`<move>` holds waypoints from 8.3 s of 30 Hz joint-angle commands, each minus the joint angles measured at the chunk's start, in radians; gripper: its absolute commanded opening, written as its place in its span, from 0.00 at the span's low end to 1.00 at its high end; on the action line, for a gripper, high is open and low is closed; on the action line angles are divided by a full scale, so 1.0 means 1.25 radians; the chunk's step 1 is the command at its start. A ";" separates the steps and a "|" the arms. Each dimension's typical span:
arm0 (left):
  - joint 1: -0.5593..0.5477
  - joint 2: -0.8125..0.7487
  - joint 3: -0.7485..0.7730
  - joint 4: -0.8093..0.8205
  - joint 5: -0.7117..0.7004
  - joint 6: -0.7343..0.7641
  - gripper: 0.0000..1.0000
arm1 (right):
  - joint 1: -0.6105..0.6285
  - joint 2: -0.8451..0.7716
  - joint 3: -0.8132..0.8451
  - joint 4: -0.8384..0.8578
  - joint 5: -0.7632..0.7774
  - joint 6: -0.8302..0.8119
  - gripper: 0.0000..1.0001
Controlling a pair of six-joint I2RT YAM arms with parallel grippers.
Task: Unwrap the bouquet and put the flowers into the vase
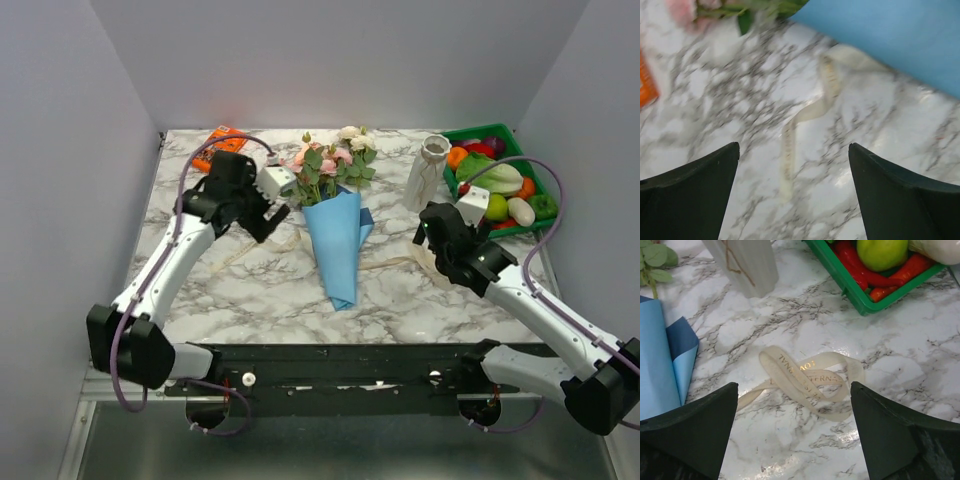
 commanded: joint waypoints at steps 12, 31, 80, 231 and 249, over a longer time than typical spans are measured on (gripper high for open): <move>-0.140 0.411 0.225 0.070 0.160 -0.069 0.99 | 0.191 0.027 -0.021 0.092 -0.076 -0.100 1.00; 0.049 0.202 0.046 0.047 0.195 -0.130 0.99 | 0.563 0.351 0.020 0.194 0.025 -0.392 1.00; 0.170 -0.012 -0.143 0.034 0.216 -0.098 0.99 | 0.608 0.599 0.136 0.359 0.270 -0.510 0.14; -0.094 0.402 0.205 0.048 0.267 -0.305 0.99 | 0.482 -0.111 0.336 -0.479 0.381 0.571 1.00; -0.103 0.624 0.332 0.005 0.296 -0.268 0.85 | 0.483 -0.265 0.228 0.023 0.347 0.043 1.00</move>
